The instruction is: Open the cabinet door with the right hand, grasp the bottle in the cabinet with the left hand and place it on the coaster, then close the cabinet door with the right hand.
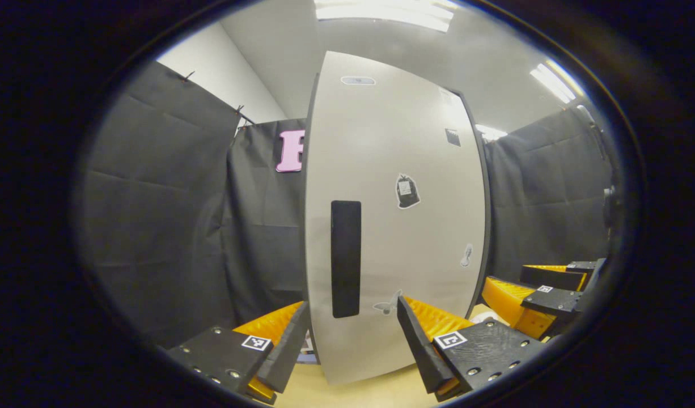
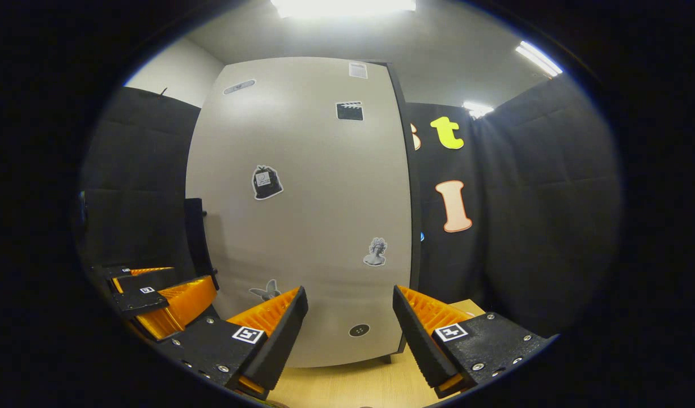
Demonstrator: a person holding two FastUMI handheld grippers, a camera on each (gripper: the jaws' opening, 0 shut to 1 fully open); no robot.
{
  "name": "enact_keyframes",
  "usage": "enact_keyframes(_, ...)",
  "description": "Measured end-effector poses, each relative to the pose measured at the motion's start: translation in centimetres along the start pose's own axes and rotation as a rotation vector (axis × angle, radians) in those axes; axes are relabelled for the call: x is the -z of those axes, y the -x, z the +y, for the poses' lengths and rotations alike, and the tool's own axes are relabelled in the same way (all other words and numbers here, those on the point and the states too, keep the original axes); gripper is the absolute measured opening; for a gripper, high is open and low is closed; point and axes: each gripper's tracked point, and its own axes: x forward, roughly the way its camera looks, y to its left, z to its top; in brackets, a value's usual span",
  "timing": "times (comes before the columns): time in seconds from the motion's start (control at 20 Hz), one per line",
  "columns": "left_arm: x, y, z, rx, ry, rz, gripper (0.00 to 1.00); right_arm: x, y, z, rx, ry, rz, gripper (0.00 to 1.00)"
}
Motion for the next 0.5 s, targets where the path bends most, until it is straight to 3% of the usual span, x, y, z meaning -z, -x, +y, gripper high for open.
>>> enact_keyframes(0.5,-0.26,-0.31,-0.13,0.012,-0.016,-0.009,0.88,-0.85,0.21,-0.71,0.027,-0.01,-0.037,0.94)
